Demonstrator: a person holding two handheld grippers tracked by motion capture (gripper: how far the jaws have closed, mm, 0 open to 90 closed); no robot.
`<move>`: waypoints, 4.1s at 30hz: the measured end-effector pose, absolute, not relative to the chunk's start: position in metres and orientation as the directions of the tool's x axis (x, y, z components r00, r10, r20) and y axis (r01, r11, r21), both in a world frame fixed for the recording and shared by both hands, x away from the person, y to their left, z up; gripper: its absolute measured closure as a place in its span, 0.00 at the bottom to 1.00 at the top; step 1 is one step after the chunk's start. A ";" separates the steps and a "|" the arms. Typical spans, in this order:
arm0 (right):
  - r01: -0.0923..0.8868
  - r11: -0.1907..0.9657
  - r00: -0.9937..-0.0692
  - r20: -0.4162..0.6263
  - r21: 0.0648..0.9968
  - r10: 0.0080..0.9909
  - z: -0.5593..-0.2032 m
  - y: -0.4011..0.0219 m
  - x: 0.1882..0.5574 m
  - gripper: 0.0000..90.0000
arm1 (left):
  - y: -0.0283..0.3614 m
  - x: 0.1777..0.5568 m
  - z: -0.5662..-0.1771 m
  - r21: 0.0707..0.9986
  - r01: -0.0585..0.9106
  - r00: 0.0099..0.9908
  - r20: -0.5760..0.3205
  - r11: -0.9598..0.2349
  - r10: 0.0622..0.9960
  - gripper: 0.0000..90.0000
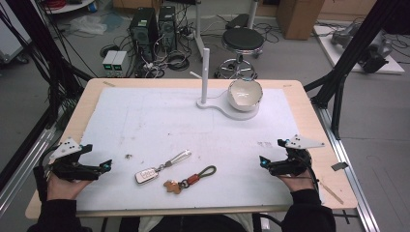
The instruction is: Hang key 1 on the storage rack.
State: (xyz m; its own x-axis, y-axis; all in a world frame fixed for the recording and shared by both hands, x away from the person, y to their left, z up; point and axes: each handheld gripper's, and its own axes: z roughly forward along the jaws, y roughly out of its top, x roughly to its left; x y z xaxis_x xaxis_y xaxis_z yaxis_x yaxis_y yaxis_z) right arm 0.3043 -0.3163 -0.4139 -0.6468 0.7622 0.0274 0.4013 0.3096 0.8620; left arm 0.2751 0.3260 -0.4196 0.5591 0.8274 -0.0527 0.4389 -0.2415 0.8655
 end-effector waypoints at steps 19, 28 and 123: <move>0.399 0.336 -0.649 0.004 0.853 0.761 -0.417 -0.315 0.304 0.01 | 0.318 0.276 -0.414 0.867 0.434 0.583 -0.061 -0.247 0.810 0.02; 0.406 0.351 -0.642 -0.011 0.844 0.767 -0.418 -0.313 0.304 0.01 | 0.305 0.277 -0.409 0.862 0.437 0.617 -0.081 -0.256 0.782 0.02; 0.382 0.400 -0.642 -0.072 0.833 0.764 -0.418 -0.310 0.304 0.01 | 0.094 0.284 -0.417 0.695 0.392 0.874 -0.078 -0.602 0.480 0.08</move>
